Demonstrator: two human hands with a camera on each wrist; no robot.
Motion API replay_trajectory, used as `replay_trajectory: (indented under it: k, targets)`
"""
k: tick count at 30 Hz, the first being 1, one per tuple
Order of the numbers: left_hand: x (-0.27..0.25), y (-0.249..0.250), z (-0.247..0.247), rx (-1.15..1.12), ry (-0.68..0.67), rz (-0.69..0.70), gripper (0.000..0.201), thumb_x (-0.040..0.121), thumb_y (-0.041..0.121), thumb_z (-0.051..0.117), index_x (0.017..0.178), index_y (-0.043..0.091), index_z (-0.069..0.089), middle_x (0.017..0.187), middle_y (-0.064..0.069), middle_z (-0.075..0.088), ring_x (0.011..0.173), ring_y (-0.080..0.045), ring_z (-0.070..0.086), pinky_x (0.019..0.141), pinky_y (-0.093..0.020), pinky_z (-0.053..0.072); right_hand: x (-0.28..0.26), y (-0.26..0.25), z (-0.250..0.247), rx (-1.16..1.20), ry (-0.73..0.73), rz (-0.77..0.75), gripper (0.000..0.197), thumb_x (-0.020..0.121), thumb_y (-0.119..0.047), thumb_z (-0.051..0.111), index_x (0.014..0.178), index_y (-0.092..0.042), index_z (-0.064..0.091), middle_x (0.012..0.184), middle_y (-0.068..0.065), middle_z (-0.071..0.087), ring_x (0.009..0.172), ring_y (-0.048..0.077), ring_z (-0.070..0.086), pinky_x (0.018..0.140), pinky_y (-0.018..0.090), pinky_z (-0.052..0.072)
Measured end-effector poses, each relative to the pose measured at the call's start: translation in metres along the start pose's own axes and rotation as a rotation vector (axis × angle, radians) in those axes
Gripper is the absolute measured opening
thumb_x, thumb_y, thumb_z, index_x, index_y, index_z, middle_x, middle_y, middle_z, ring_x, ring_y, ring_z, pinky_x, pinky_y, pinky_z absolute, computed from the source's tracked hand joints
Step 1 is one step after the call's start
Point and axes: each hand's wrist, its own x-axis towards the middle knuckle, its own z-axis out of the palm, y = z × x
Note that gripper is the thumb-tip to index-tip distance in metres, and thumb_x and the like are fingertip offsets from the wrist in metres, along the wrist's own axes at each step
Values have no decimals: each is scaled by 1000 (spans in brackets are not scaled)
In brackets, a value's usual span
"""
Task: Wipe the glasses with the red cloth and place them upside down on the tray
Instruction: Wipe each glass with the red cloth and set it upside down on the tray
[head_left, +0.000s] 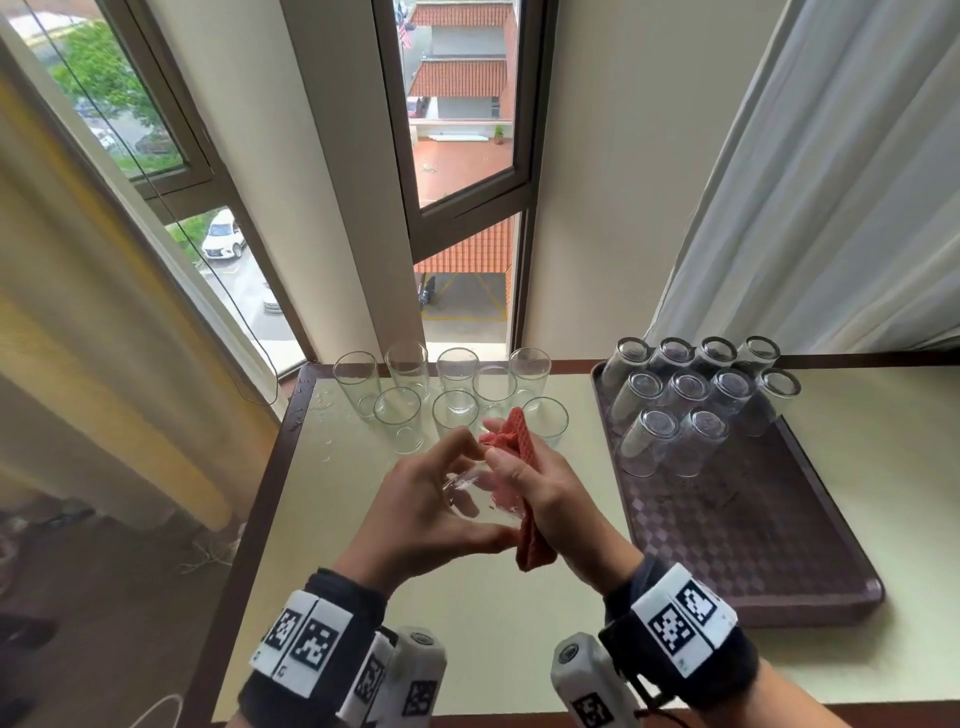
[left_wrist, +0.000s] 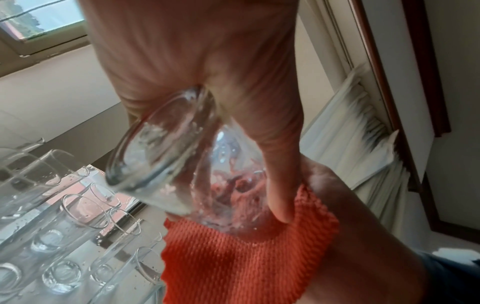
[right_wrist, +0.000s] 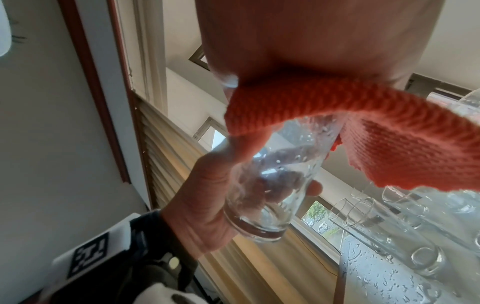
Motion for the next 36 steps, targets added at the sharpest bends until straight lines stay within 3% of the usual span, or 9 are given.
replay_trajectory:
  k: [4,8,12,16,20,24,26,33,36]
  targets:
    - [1,-2,0,-112,44,-81,48,50,33,87,85,40,56,80,-1,72,56,-19,60,56,-32,51,-9,4,5,-66,65,-154,39,88,-33,59,127,-34,53,112,-12,70,112,4,65,95,19,47]
    - [-2,-7,2,-79,47,-130,54,46,41,89,90,36,57,87,-2,74,57,-17,64,60,-42,57,-14,11,4,-95,117,-207,28,91,-32,61,119,-37,57,95,-23,72,99,-7,66,87,10,45]
    - [-6,-17,5,-28,81,-203,68,41,56,90,95,29,58,83,1,74,54,-12,63,63,-44,58,-15,16,-2,-47,76,-119,26,90,-20,65,112,-35,64,89,-15,73,86,-3,64,83,16,47]
    - [-10,-26,5,-20,139,-282,74,38,58,91,98,30,57,83,4,74,64,-11,69,69,-38,61,-9,35,-14,288,159,179,23,91,-10,65,113,-12,68,106,10,73,98,24,66,93,50,53]
    - [-11,-35,0,-87,202,-343,72,50,38,96,108,24,56,90,-2,74,80,-22,73,76,-33,61,-5,90,-34,-597,109,128,27,99,-19,57,125,-19,65,116,-2,67,103,15,62,93,33,48]
    - [-13,-43,1,-198,209,-368,85,39,55,93,109,28,55,90,-4,76,85,-21,74,83,-39,61,-13,157,-40,-1274,-196,282,50,100,-27,40,148,-16,30,158,10,27,144,37,24,114,48,28]
    - [-14,-48,4,-234,208,-383,85,39,59,88,111,29,54,90,0,77,90,-16,73,88,-38,58,-26,180,-39,-1404,-261,314,63,98,-42,34,154,-17,18,165,13,7,150,41,1,118,54,12]
    - [-15,-56,18,-331,199,-385,84,41,56,88,111,27,51,93,-1,77,95,-22,72,92,-38,54,-39,207,-33,-1461,-278,304,87,68,-70,48,141,-23,46,152,7,41,145,37,14,109,52,6]
    - [-12,-55,22,-365,155,-371,87,42,54,87,117,30,51,95,-4,77,97,-24,71,81,-26,52,-35,194,-35,-1416,-320,324,100,76,-72,45,157,-27,7,165,7,-11,148,36,-21,115,56,-6]
